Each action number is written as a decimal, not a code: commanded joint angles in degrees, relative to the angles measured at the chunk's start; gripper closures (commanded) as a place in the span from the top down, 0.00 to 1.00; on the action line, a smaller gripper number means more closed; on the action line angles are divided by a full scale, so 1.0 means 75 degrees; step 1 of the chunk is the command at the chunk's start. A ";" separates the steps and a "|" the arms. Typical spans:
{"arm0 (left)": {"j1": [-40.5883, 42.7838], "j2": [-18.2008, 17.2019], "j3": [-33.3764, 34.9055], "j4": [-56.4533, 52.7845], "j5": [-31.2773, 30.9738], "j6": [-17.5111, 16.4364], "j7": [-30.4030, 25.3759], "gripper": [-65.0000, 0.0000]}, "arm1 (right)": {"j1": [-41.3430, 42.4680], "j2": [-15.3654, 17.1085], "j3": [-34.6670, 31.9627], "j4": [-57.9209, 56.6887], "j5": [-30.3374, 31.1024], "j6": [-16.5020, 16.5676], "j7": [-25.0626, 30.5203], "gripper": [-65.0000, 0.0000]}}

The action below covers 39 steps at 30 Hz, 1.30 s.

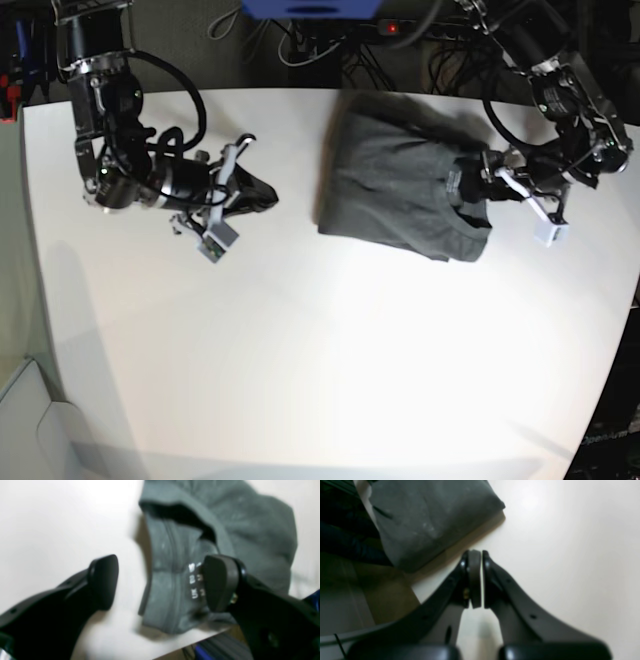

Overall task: Layout the t-shirt on the table in an organized manner, then fold the t-shirt properly
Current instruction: 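Lower the left gripper to the bundle's collar edge and grasp it, then drag the folded shirt with the left gripper toward the table center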

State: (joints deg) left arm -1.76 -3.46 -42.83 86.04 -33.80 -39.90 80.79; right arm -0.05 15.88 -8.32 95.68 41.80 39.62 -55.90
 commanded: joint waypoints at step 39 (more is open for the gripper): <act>-0.2069 -0.1255 0.6091 -0.1725 -0.0188 0.0543 -0.1366 0.00 | 0.0435 0.0303 0.0095 -0.0127 0.0129 0.0051 0.0215 0.00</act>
State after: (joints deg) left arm -15.90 -12.64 3.14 72.53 -34.33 -35.77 71.11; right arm 2.15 17.80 -8.08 94.04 41.82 39.62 -55.68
